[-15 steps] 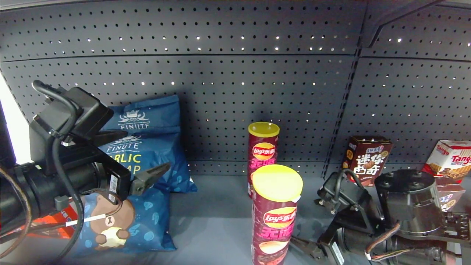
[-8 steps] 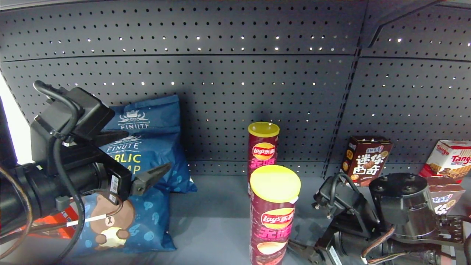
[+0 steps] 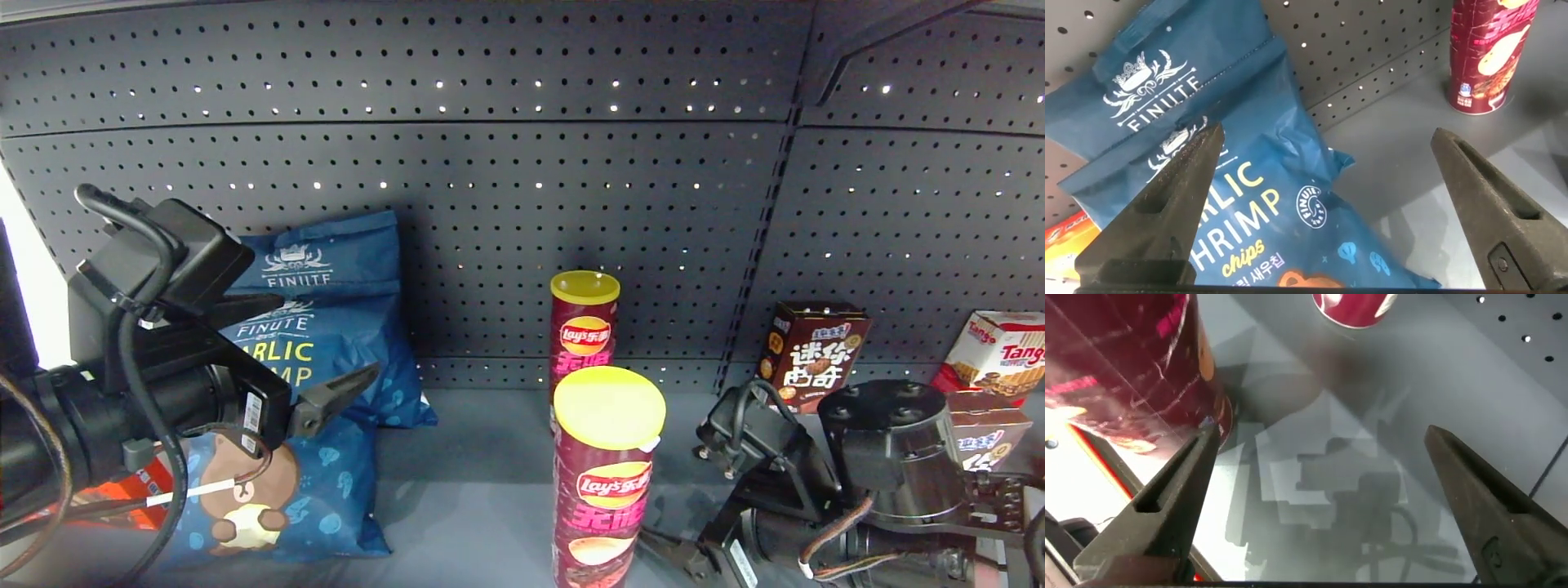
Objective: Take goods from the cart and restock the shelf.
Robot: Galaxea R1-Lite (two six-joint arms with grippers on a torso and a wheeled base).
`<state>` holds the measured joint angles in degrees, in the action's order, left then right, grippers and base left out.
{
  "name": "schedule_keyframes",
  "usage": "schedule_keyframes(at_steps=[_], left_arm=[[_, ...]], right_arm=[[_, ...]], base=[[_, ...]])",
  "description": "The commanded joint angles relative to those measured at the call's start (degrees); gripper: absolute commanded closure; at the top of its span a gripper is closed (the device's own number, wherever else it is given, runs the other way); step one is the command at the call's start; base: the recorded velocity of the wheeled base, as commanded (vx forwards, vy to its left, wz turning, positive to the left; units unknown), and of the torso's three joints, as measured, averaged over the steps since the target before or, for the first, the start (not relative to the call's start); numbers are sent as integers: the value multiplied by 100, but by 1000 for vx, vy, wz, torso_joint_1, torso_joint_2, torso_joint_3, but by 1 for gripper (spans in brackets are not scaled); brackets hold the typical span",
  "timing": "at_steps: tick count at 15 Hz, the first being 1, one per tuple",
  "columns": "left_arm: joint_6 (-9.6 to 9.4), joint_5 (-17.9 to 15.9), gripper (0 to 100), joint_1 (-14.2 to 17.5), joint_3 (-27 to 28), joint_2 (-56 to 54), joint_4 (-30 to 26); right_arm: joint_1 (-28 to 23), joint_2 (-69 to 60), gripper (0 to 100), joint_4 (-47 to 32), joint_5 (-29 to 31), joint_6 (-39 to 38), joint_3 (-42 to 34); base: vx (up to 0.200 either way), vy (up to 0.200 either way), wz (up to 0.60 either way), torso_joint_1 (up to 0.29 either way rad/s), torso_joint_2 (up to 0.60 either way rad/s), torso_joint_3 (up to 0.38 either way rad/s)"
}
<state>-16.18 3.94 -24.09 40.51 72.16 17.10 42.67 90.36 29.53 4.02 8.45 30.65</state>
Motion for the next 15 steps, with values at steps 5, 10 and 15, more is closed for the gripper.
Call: schedule_keyframes(at_steps=[5,10,15], left_arm=[[1,2,0,1,-8,0,4],[1,2,0,9,-69,0,4],[9,2,0,9,-122,-17,4]], right_arm=[[-74,202,0,53,-7,8,231],[84,166,0,88,-16,8,152],[163,158,0,88,-16,-1,117]], base=[[0,0,0,0,0,0],[0,0,0,0,0,0],[0,0,0,0,0,0]])
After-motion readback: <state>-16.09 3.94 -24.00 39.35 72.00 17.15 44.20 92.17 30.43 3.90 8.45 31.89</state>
